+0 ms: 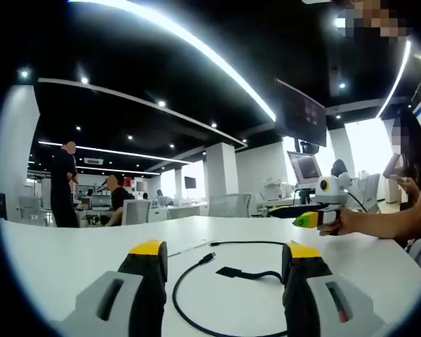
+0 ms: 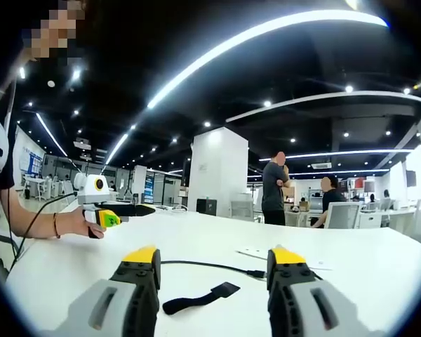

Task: Find the charging cable on the desk, coil it up and secure with Velcro.

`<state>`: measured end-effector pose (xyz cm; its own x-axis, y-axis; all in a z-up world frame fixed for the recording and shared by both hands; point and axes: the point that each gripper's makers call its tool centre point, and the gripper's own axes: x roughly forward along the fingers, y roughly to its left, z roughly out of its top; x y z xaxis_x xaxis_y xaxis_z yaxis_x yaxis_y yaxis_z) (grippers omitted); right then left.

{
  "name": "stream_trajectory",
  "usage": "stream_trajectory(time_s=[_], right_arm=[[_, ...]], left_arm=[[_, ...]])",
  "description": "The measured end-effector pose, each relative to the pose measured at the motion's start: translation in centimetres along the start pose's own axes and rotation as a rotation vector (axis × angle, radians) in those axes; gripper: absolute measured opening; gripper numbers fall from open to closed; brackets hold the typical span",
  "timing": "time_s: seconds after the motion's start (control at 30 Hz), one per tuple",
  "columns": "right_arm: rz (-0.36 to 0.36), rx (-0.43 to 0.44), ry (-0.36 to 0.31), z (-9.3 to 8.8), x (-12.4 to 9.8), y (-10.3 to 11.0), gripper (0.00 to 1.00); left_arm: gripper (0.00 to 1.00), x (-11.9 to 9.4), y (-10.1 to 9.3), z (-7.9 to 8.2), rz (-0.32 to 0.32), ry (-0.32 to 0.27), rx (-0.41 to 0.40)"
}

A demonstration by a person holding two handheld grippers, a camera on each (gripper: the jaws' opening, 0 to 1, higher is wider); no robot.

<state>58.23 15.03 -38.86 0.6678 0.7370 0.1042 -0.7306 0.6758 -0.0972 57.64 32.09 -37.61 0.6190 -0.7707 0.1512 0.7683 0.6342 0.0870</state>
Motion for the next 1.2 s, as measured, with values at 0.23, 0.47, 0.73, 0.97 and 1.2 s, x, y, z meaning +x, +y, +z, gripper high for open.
stream_trajectory(time_s=[0.23,0.47,0.73,0.97,1.2], right_arm=[[-0.002,-0.008,0.014,-0.3,0.1,0.0,0.62],[-0.001,-0.015,0.022,-0.4,0.2,0.0,0.62],[-0.001,-0.017,0.027,-0.5,0.3,0.0,0.62],[-0.001,-0.018,0.032,-0.6,0.3,0.0,0.62],[0.001,-0.014,0.04,-0.9,0.4,0.1,0.61]], left_arm=[[0.66,-0.1,0.5,-0.4,0.015,0.025,0.009],[0.66,0.0,0.7,-1.6,0.017,0.082,0.002],[0.66,0.0,0.7,-1.7,0.014,0.09,-0.012],[0.66,-0.1,0.8,-1.7,0.015,0.087,-0.011],[0.66,-0.1,0.6,-1.8,0.009,0.089,-0.011]])
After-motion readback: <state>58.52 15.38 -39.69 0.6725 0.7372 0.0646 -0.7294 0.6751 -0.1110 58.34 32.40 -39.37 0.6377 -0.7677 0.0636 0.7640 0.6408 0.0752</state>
